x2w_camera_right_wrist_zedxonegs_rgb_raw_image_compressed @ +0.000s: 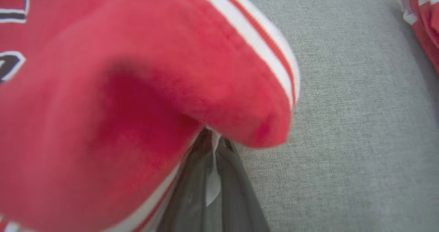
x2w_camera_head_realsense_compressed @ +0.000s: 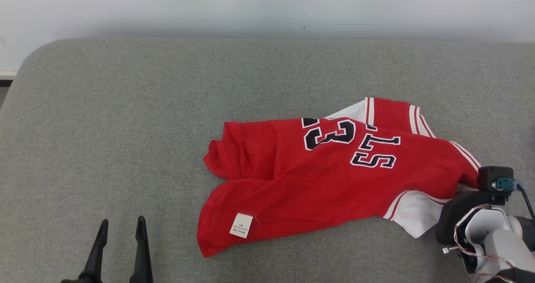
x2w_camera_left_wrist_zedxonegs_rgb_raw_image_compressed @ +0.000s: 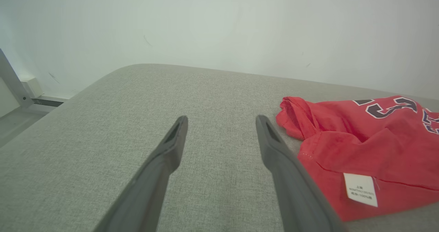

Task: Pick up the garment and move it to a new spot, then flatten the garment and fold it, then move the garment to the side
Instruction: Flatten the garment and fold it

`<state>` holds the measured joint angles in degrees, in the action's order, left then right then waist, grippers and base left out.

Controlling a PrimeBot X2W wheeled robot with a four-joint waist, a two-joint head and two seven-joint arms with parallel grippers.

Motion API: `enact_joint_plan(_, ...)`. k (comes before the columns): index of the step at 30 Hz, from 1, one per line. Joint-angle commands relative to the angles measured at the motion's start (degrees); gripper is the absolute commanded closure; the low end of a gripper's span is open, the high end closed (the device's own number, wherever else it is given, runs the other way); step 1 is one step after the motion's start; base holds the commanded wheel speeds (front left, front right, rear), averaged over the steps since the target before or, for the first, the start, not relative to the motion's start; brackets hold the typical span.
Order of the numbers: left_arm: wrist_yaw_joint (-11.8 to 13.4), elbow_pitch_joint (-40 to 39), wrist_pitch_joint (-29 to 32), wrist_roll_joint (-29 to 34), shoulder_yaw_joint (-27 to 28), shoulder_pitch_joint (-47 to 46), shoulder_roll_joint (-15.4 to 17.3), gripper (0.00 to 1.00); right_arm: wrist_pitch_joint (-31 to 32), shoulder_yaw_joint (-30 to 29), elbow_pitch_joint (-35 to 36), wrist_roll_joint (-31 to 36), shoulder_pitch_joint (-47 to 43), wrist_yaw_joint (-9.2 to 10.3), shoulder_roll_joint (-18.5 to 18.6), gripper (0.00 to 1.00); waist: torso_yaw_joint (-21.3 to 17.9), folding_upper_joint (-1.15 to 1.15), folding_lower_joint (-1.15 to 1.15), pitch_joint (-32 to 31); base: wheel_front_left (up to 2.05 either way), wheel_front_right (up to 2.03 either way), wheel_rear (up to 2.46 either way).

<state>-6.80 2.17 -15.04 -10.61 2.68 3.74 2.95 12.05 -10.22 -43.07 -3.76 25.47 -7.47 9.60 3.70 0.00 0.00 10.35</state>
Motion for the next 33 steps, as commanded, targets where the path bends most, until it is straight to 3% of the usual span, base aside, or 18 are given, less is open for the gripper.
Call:
enact_joint_plan(1,0.2,0.1,-0.2,-0.4,0.0,0.2,-0.1,0.0,0.8,0.1,-1.1,-0.5,-3.5,0.0,-0.3,1.0,-0.4,0.0,0.0,-0.5,0.0,0.0,0.0)
enact_joint_plan(9,0.6,0.1,-0.2,-1.5,-0.3,1.2,-0.1,0.0,-1.6,0.0,12.7,-5.0,-7.0,0.0,0.2,1.0,-2.8,0.0,0.0,-2.6,0.0,0.0,0.0)
enact_joint_plan(20,1.1,-0.2,-0.2,-1.9,0.1,1.5,-0.1,0.0,4.6,-5.0,35.0,-8.0,-22.2,0.0,-5.1,1.0,-7.3,0.0,0.0,-3.3,0.0,0.0,0.0)
enact_joint_plan(25,1.2,-0.2,-0.2,-1.9,0.2,0.9,-0.1,0.0,6.2,-7.7,38.0,-8.8,-26.6,0.0,-6.5,1.0,-8.4,0.0,0.0,-3.5,0.0,0.0,0.0)
enact_joint_plan(30,1.1,0.2,-0.2,-1.7,0.0,0.8,-0.1,0.0,6.0,-6.8,34.8,-11.3,-28.5,0.0,-6.7,1.0,-8.8,0.0,0.0,-3.6,0.0,0.0,0.0)
enact_joint_plan(31,1.1,0.2,-0.2,-1.7,0.0,0.7,-0.1,0.0,5.6,-6.6,33.9,-11.8,-28.5,-0.01,-6.7,0.56,-8.9,0.0,0.0,-3.6,0.0,0.0,0.0)
enact_joint_plan(32,1.2,0.3,-0.2,-1.7,0.0,0.7,-0.1,0.0,5.4,-6.4,32.8,-12.3,-28.6,-0.01,-6.7,0.0,-8.9,0.0,0.0,-3.7,0.0,0.0,0.0)
enact_joint_plan(33,1.2,0.3,-0.2,-1.7,0.0,0.7,-0.1,0.0,5.0,-6.2,32.0,-12.4,-28.7,-0.01,-6.7,0.0,-8.8,0.0,0.0,-3.8,0.0,0.0,0.0)
